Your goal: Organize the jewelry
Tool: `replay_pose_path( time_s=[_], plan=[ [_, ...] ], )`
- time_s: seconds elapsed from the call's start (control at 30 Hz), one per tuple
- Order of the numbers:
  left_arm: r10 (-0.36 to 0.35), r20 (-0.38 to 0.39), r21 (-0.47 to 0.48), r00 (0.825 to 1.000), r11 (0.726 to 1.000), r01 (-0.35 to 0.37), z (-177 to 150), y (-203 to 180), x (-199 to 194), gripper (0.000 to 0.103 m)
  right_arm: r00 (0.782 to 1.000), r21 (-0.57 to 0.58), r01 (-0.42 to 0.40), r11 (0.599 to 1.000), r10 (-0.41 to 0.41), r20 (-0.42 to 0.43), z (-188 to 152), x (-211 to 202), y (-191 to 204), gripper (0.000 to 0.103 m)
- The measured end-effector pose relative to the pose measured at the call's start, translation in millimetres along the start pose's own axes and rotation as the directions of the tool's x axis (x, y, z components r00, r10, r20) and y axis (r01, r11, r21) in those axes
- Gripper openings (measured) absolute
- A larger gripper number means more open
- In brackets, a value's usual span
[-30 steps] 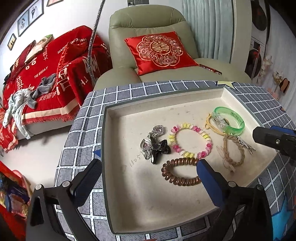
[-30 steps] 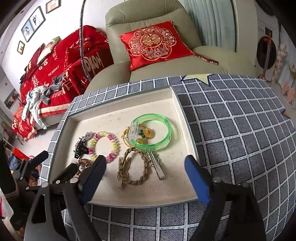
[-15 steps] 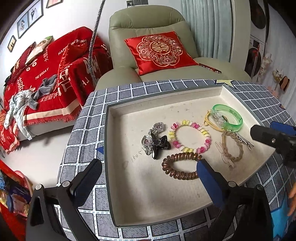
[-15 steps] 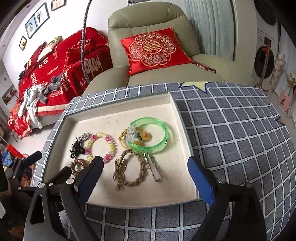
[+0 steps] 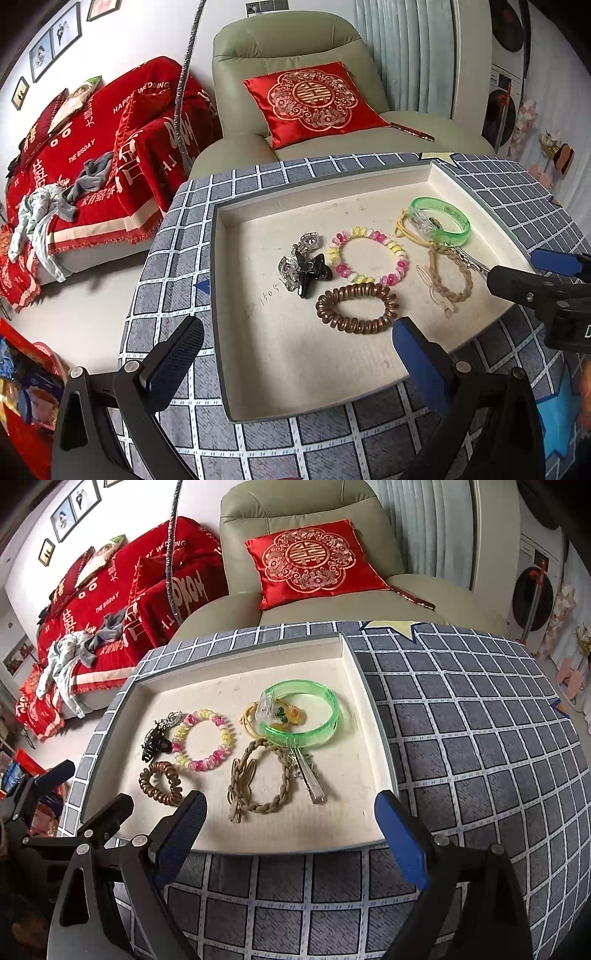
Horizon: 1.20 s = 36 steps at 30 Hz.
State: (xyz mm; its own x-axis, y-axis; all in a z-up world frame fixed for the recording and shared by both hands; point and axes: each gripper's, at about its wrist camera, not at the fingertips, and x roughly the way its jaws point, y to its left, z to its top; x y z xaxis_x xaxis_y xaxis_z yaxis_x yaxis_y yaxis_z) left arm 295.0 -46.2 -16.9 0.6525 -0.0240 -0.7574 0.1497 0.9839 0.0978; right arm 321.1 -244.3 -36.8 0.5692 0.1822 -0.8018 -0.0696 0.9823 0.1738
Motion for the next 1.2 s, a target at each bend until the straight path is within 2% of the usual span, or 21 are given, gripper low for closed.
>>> replay_pose_path(
  time_s=[0.7,0.97,1.2],
  plan=[
    [-0.003,-0.002,-0.079,1.000,0.997,0.003,-28,4,-33,0.103,0.998,-0.051,0.041,0.998,-0.039,0.056,-19,-29,7,0.094],
    [0.029,0.055,-0.100,0.998,0.995,-0.024,-44,4,-56,0.103,0.996,-0.055,0.042,0.998,-0.037,0.078,-37,-43,13,0.094],
    [0.051,0.098,-0.128,0.994,0.991,-0.039,-61,3,-77,0.103,0.987,-0.048,0.057,0.997,-0.049,0.156,-57,-69,18,0.094]
  ],
)
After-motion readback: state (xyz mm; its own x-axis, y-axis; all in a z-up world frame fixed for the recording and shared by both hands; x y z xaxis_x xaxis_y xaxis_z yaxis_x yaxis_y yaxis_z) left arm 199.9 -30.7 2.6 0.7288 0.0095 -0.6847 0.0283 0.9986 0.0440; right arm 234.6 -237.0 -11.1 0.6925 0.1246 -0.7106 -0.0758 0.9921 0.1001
